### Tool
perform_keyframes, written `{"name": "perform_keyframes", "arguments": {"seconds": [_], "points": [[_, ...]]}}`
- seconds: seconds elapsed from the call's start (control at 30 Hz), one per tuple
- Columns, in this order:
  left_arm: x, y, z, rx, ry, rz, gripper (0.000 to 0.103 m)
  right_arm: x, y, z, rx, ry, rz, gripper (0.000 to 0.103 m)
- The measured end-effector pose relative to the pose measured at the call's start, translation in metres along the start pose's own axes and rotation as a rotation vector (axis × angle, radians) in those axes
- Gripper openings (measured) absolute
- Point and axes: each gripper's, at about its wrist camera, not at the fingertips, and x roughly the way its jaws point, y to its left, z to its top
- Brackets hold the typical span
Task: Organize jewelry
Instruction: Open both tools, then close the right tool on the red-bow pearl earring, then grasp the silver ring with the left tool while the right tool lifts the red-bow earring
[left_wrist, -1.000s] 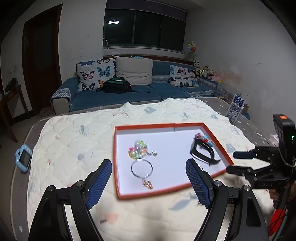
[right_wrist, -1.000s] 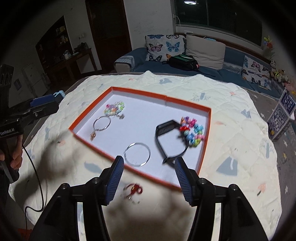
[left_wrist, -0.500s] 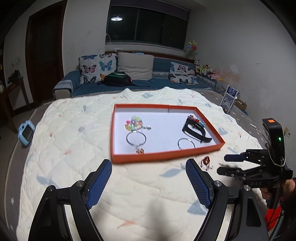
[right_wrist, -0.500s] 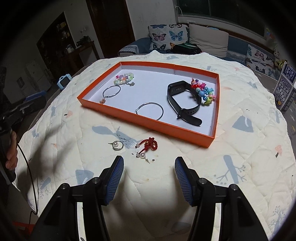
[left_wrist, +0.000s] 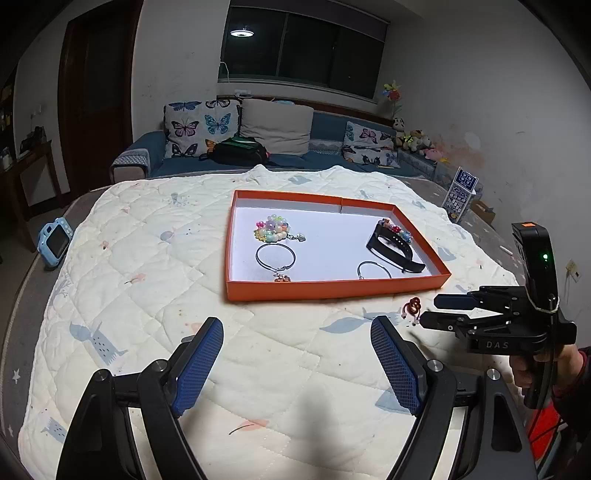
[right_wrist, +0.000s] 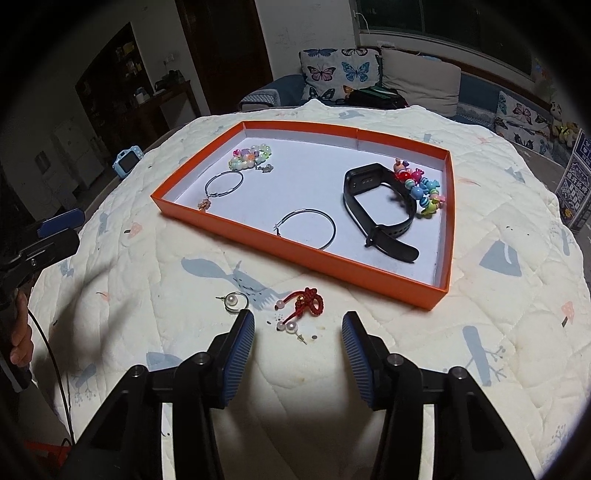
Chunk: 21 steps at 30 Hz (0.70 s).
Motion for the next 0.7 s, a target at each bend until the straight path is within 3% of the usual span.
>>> {"name": "perform_keyframes", "arguments": {"seconds": [0.5, 0.7], "points": [[0.012, 0.001, -0.004, 0.001, 0.029, -0.012, 0.088, 0.018, 0.004, 0.009, -0.034, 0.024, -0.034, 0.033], [0.021, -0.004, -0.004, 0.015, 0.047, -0.032, 0.088, 0.021, 0.002, 0.009, -0.03, 0.035, -0.048, 0.018]]}}
